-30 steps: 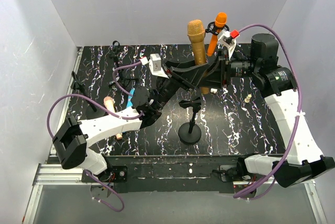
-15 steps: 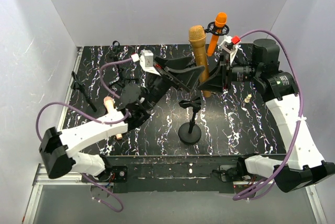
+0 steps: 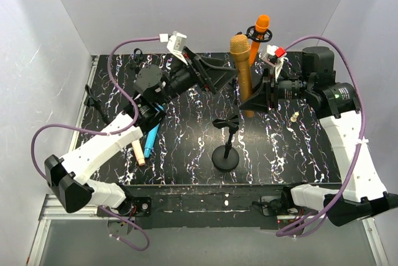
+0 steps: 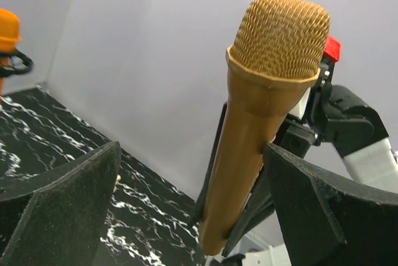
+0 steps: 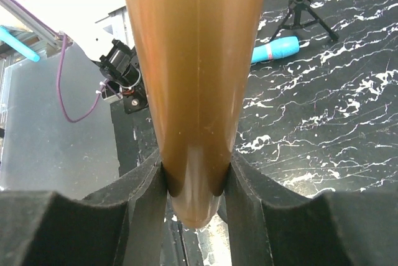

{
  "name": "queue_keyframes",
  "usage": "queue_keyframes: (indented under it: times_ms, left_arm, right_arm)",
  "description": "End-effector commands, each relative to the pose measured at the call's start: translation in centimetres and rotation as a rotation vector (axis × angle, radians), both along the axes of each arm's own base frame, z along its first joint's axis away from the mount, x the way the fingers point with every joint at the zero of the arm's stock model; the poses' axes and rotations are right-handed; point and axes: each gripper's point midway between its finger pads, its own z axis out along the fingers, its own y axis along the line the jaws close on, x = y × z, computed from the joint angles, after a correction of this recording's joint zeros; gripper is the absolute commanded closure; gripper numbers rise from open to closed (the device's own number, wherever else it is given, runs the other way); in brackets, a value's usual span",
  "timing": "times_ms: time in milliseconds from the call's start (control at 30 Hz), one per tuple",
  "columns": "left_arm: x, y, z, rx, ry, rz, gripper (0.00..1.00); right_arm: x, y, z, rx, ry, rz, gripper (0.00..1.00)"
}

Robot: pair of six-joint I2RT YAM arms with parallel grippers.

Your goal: Attach the microphones to the stand

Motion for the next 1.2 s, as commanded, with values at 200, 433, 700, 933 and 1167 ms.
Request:
queue_keyframes:
  times_ms: [200, 433, 700, 933, 1167]
  left_arm:
    - [-3.0, -1.9, 0.7, -0.012, -0.049, -0.208, 0.02]
    - [-2.0, -2.4, 0.6, 0.022, -0.051, -0.187, 0.02]
    - [-1.5, -3.5, 0.7, 0.027, -0.048, -0.214, 0.11]
    - [-1.4, -4.2, 0.4, 0.025, -0.042, -0.241, 0.37]
    - [-2.3, -3.7, 1.4, 0.003, -0.079, -0.261, 1.00]
  right_arm:
    - [0.1, 0.0, 1.0, 0.005, -0.055, 0.020, 0.99]
    - [0.2, 0.0, 0.4, -0.024, -0.037, 0.029, 0.99]
    - [0.1, -0.3, 0.2, -0.046, -0.062, 0.024, 0.99]
    - [0.2, -0.3, 0.0, -0.057, -0.062, 0.022, 0.99]
    - [0.0, -0.5, -0.3, -0.068, -0.068, 0.019, 0.99]
